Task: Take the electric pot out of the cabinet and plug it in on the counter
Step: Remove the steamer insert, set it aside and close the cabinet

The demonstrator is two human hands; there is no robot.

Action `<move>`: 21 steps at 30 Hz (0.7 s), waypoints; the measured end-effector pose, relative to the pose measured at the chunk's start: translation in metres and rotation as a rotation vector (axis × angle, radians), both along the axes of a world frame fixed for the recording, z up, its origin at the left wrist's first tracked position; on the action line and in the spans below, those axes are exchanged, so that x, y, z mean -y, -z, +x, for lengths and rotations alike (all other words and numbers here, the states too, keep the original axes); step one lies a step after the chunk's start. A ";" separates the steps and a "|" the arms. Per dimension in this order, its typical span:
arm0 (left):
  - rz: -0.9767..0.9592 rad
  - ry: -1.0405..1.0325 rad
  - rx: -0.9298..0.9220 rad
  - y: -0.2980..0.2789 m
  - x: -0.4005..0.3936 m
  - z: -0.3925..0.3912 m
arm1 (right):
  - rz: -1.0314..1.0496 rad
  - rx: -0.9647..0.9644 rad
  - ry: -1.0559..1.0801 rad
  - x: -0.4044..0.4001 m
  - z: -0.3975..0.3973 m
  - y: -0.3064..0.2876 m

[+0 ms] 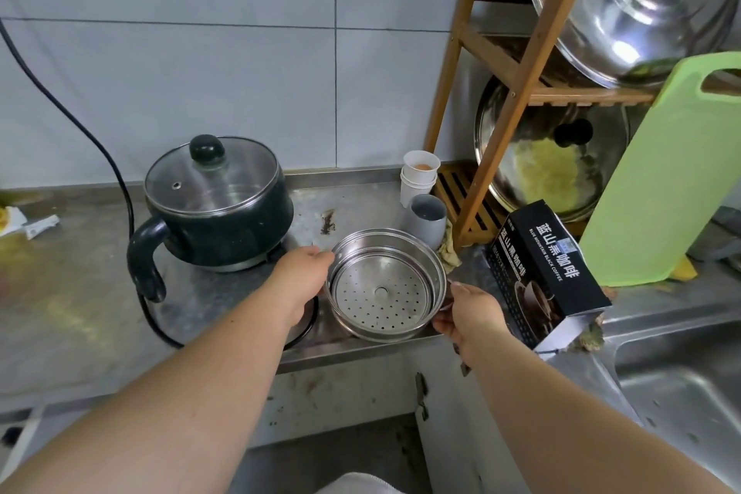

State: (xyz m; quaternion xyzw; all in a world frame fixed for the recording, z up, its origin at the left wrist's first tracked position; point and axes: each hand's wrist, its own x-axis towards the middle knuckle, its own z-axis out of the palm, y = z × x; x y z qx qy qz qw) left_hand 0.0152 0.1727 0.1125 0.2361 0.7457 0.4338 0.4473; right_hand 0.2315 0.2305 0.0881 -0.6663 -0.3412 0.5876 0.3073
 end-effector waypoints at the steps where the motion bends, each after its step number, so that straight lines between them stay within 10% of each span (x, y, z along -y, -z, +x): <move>1: 0.006 -0.004 -0.039 -0.001 0.002 -0.001 | 0.020 0.069 -0.022 0.000 0.000 -0.004; 5: 0.056 -0.045 -0.359 -0.017 0.017 -0.008 | 0.338 0.425 -0.013 -0.002 -0.001 -0.024; 16: 0.151 -0.496 -0.861 -0.057 0.092 -0.115 | 0.628 0.231 -0.769 0.045 -0.130 -0.073; 21: -0.062 -0.267 -0.458 -0.044 0.092 -0.154 | 0.591 0.645 -1.373 0.073 -0.187 -0.042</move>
